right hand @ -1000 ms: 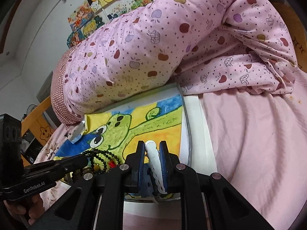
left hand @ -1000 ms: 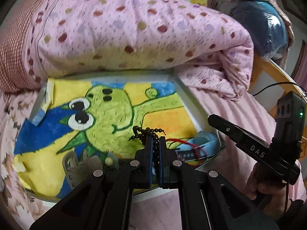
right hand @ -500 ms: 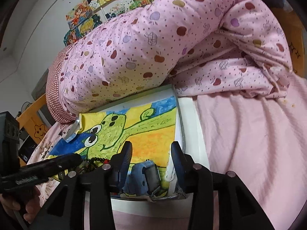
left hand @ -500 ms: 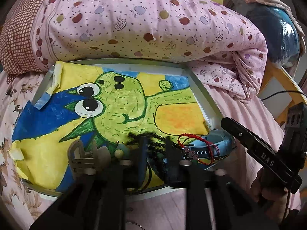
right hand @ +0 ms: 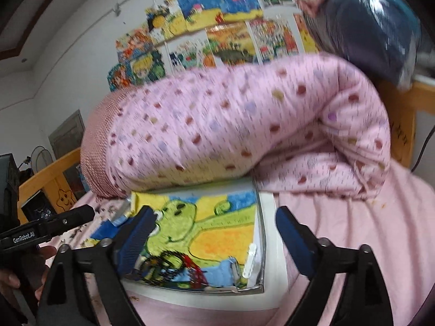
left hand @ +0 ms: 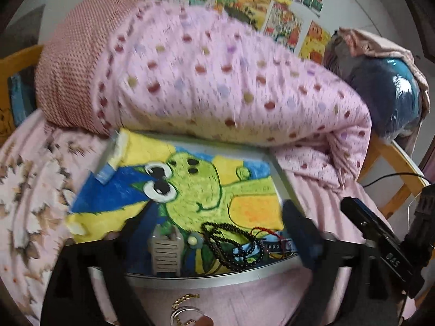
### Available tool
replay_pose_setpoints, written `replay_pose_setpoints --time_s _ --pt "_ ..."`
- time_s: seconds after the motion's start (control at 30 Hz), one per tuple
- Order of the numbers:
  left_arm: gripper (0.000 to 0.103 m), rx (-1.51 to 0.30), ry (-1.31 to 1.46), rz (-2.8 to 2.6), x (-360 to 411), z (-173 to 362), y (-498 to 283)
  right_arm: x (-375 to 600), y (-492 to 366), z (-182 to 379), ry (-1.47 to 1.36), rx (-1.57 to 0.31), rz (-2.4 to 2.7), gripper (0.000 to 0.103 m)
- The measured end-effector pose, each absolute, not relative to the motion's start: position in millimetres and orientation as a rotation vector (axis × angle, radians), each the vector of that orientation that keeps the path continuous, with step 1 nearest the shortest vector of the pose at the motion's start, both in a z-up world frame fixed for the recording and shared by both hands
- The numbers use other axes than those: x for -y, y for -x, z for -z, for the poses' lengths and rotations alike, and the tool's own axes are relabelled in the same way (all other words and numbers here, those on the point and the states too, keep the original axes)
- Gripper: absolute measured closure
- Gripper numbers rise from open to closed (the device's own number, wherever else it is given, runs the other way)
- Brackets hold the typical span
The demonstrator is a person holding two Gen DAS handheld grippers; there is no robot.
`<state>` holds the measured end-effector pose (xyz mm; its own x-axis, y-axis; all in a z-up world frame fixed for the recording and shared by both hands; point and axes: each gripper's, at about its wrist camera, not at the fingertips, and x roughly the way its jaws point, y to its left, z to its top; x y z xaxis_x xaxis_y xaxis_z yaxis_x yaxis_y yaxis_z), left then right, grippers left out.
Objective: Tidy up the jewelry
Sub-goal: 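Withdraw both tools from the tray back over the bed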
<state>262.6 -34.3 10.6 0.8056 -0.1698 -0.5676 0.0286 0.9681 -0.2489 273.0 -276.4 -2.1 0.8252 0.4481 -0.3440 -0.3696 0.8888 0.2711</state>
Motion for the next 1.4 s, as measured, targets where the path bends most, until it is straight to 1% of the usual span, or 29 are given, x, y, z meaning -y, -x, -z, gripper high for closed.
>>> replay_pose_setpoints --time_s 0.03,0.17,0.4,0.77,1.07,1.4 --pt "0.002 -0.597 0.233 0.094 32.5 -16.5 -256.5 275.5 -264.8 -5.9 -0.190 -0.388 -0.444 0.004" --pt "0.002 -0.539 0.216 0.083 26.4 -34.4 -234.8 273.6 -236.6 -26.5 -0.185 -0.324 -0.470 0.000" --pt "0.002 -0.464 0.176 0.082 16.0 -57.4 -190.0 271.1 -183.7 -47.4 -0.166 -0.249 -0.448 0.000" --pt "0.002 -0.435 0.159 0.062 -4.8 -64.0 -127.5 251.6 -124.1 -55.2 -0.105 -0.219 -0.448 0.000" --pt "0.002 -0.444 0.163 0.033 -21.5 -50.7 -89.7 245.0 -89.0 -45.9 -0.067 -0.262 -0.439 0.000" --pt "0.002 -0.505 0.085 -0.004 -28.7 -23.5 -69.2 241.5 -72.0 -21.0 0.002 -0.405 -0.435 0.000"
